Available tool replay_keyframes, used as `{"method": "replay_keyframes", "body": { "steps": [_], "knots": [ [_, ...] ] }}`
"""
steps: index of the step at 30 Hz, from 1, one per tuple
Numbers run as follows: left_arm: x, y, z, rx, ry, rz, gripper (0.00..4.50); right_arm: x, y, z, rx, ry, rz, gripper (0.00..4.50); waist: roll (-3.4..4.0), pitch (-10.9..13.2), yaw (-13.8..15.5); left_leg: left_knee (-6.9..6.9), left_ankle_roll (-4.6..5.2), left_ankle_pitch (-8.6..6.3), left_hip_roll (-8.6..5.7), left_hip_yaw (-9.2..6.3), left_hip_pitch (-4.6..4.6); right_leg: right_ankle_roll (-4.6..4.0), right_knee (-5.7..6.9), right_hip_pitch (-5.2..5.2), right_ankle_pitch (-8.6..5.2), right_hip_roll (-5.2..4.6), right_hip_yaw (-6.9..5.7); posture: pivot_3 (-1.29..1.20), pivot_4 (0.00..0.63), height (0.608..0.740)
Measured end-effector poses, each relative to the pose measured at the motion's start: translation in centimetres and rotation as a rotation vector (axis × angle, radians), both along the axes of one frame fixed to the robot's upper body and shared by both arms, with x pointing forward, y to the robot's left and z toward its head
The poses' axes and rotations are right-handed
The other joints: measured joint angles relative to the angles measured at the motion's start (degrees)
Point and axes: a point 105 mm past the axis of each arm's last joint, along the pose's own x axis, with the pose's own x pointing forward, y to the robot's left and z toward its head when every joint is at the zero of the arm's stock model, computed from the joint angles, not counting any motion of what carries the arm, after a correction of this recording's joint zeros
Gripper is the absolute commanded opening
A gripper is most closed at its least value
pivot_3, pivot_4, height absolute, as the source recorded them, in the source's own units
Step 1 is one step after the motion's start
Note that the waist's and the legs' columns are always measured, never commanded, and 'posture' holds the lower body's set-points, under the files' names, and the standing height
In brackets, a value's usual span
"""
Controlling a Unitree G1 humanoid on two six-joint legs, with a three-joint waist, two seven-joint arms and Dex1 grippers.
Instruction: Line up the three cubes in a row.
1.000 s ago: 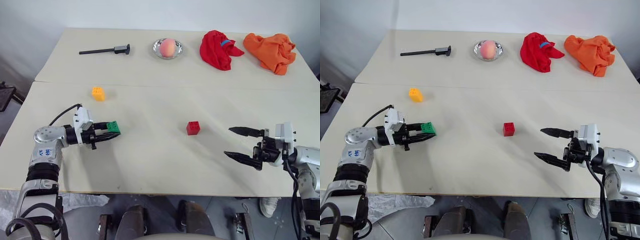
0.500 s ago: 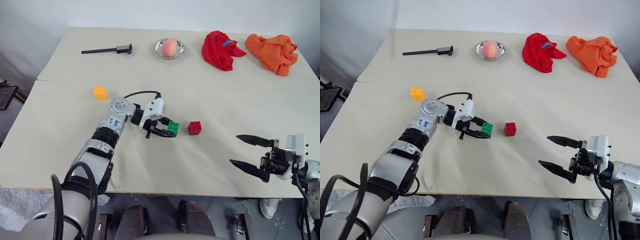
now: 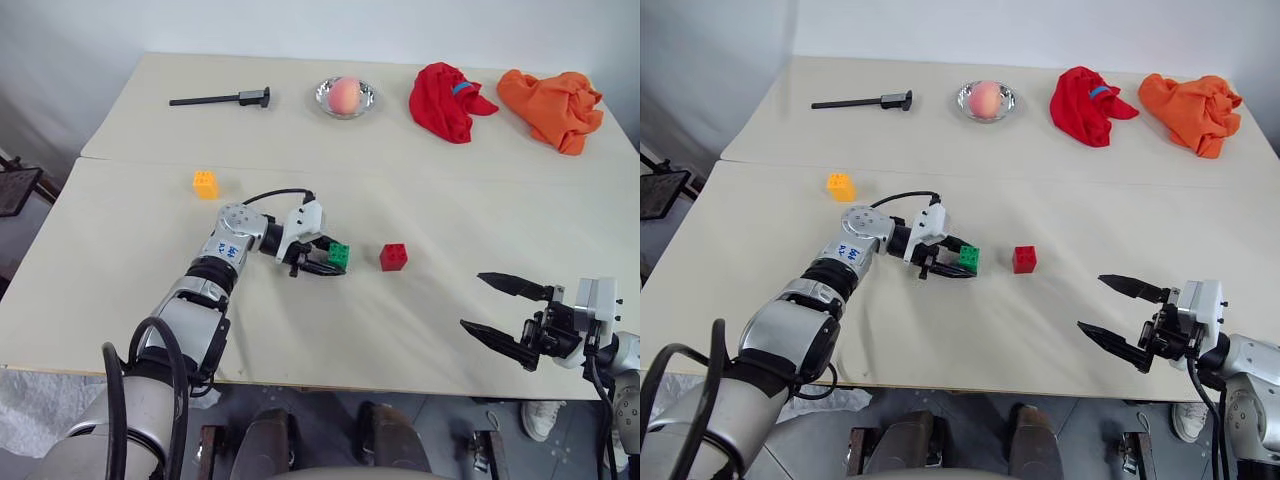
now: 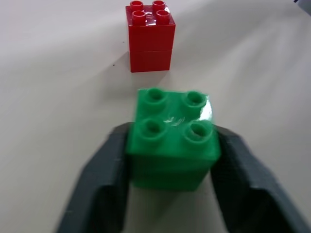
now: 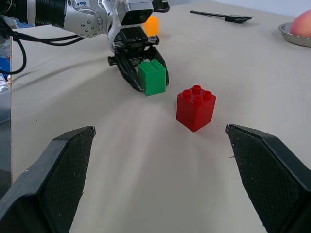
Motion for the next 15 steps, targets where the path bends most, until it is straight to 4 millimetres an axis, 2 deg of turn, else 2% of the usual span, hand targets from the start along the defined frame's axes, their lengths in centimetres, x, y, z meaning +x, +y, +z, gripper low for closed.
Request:
{"method": "replay_keyframes", "body": {
  "steps": [3, 6, 11, 15],
  "knots": [
    [0.2, 0.3, 0.7, -0.046, -0.008, 0.018, 4.36, 0.3, 0.7, 0.0, 0.011, -0.003, 0.029, 4.50, 0.00, 0.00, -0.04, 0.00, 0.00, 0.00, 0.01, 0.00, 0.01, 0.00, 0.02, 0.00, 0.00, 0.00, 0.00, 0.00, 0.150, 0.740],
    [0.2, 2.0, 1.8, -0.087, -0.037, 0.016, 4.36, 0.8, 1.7, 0.3, 0.028, -0.017, 0.066, 4.50, 0.00, 0.00, -0.56, 0.00, 0.00, 0.00, 0.03, 0.01, 0.03, 0.00, 0.05, -0.02, 0.00, 0.01, 0.01, 0.00, 0.150, 0.740],
    [-1.1, 8.3, 3.5, -0.184, -0.141, 0.112, 4.44, 2.1, 3.6, 1.2, 0.075, -0.027, 0.139, 4.50, 0.02, -0.01, -1.74, 0.01, -0.01, 0.00, 0.09, -0.09, 0.06, -0.02, 0.10, -0.02, -0.01, 0.01, 0.02, 0.00, 0.150, 0.740],
    [-3.5, 13.2, 3.8, -0.340, -0.180, 0.371, 4.44, 3.4, 5.9, 2.3, 0.113, -0.072, 0.208, 4.50, 0.01, 0.00, -2.12, 0.04, -0.01, 0.00, 0.17, -0.47, 0.07, -0.02, 0.13, -0.04, -0.01, -0.02, 0.09, 0.00, 0.150, 0.740]
  ]
}}
